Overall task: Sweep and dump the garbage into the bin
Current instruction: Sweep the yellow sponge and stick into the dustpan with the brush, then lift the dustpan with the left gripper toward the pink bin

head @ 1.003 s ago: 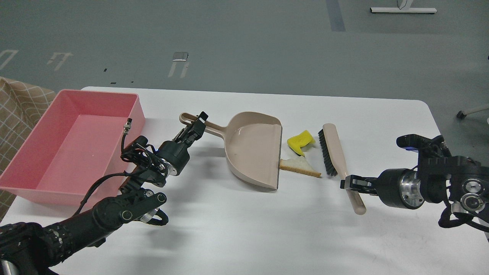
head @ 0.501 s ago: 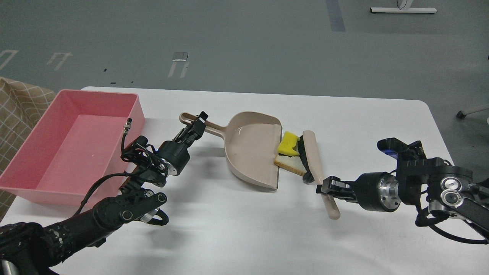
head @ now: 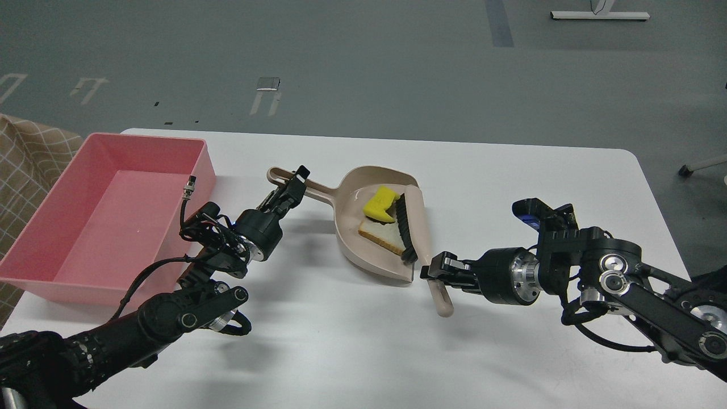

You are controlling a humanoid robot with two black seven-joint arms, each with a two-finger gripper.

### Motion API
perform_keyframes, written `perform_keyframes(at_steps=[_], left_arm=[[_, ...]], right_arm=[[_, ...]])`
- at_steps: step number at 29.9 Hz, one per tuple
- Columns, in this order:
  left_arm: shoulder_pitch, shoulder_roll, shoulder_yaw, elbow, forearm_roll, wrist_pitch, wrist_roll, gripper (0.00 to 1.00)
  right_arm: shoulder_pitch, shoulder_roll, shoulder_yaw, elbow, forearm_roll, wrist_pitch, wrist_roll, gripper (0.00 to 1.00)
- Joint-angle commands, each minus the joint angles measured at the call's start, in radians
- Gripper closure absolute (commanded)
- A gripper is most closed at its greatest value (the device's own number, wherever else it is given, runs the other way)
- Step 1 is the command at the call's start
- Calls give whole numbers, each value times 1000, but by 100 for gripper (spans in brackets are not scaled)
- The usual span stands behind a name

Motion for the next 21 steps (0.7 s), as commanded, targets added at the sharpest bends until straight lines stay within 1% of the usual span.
perform_keyframes(at_steps=[1,13,21], left_arm=[[-3,1,-2,0,-6,0,-1,100],[-5,5,-5,-9,-18,0,-1,100],[-11,8,-5,-26,-130,0,-4,100]], right_arm=[[16,14,1,0,-1,0,0,100],[35,-6,-1,6,7,0,0,100],[35,-54,1,16,8,0,0,100]])
